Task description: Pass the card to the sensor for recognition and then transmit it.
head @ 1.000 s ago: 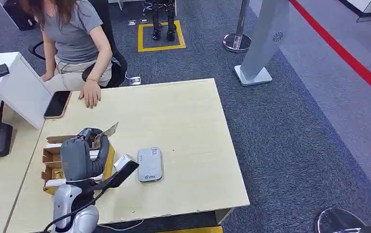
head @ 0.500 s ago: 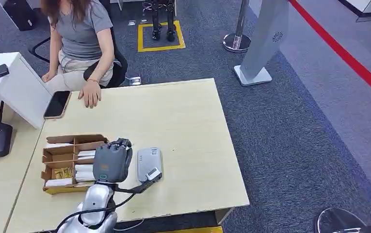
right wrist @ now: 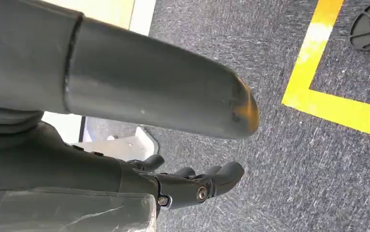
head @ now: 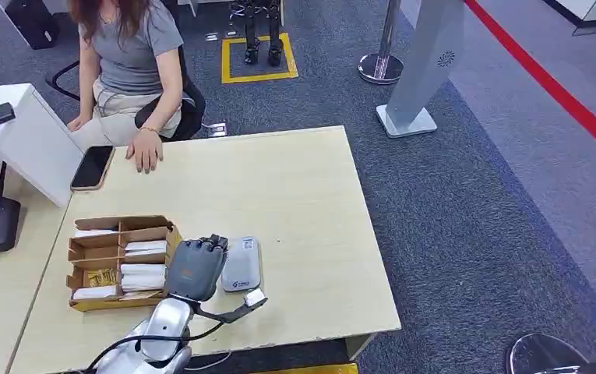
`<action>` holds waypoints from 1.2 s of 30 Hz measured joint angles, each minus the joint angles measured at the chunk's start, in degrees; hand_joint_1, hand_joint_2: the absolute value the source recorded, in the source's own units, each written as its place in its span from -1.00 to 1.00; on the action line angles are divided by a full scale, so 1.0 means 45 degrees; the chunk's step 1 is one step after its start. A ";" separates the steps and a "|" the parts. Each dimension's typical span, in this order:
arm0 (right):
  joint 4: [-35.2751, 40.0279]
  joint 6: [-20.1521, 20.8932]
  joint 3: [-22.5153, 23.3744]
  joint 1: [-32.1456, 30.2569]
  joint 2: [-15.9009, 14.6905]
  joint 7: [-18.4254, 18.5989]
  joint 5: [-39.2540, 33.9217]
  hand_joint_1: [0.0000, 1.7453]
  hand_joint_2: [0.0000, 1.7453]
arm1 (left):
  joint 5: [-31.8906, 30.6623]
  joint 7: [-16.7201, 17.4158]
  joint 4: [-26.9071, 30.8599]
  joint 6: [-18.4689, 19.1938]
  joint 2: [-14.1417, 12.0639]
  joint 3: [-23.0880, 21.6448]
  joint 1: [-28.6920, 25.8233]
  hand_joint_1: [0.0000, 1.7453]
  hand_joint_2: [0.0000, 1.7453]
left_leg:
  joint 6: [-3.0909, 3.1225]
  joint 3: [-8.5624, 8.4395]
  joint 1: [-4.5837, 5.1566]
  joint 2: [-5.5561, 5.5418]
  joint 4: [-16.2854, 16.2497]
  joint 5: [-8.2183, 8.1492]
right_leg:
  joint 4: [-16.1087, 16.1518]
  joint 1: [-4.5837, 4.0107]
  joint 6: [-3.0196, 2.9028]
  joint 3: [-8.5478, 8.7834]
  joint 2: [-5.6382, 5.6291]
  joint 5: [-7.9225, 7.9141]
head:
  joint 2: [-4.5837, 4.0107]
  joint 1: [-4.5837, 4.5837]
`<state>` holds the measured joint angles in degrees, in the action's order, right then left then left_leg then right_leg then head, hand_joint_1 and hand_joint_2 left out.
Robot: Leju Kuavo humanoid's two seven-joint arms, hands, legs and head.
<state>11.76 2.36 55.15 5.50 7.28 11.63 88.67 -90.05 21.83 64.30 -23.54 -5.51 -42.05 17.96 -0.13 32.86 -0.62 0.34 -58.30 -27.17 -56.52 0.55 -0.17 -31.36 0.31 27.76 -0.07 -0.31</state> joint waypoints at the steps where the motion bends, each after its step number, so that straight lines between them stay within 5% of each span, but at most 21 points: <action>1: 0.0000 0.0000 0.0000 0.0001 0.0000 0.0000 0.0000 -1.00 -1.00 | 0.0005 0.0000 -0.0049 -0.0005 -0.0015 -0.0039 0.0022 1.00 1.00 | 0.0000 0.0000 0.0000 0.0000 0.0000 0.0000 | 0.0000 0.0000 0.0000 0.0000 0.0000 0.0000 | 0.0000 0.0005; 10: -0.0005 0.0005 0.0000 0.0001 0.0000 0.0000 -0.0068 -1.00 -1.00 | 0.0000 -0.0817 -0.0427 -0.0010 0.0131 -0.0204 0.0027 1.00 1.00 | 0.0000 0.0001 0.0001 -0.0001 0.0000 -0.0001 | 0.0000 0.0000 0.0000 0.0000 0.0001 0.0000 | 0.0000 0.0000; 21: 0.0000 0.0034 0.0000 0.0012 0.0000 -0.0141 -0.0194 -1.00 -1.00 | 0.0019 -0.3035 -0.0524 0.0165 0.0928 0.0515 -0.0466 1.00 1.00 | 0.0001 0.0001 0.0000 -0.0002 0.0000 -0.0001 | 0.0001 0.0001 0.0001 0.0002 0.0001 0.0000 | 0.0000 0.0005; 36: 0.0000 0.0039 0.0000 0.0042 0.0005 -0.0151 -0.0194 -1.00 -1.00 | 0.0058 -0.3283 -0.0520 0.0214 0.1166 0.1108 -0.0641 1.00 1.00 | 0.0000 0.0002 0.0001 -0.0003 0.0000 0.0000 | 0.0000 0.0000 0.0001 0.0003 0.0002 -0.0001 | 0.0000 0.0000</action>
<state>11.76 2.54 55.15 5.69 7.30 10.95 87.80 -89.79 7.06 61.96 -22.58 -0.26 -37.07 15.08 -0.13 32.87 -0.62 0.33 -58.30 -27.18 -56.52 0.55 -0.17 -31.35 0.32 27.76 -0.07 -0.31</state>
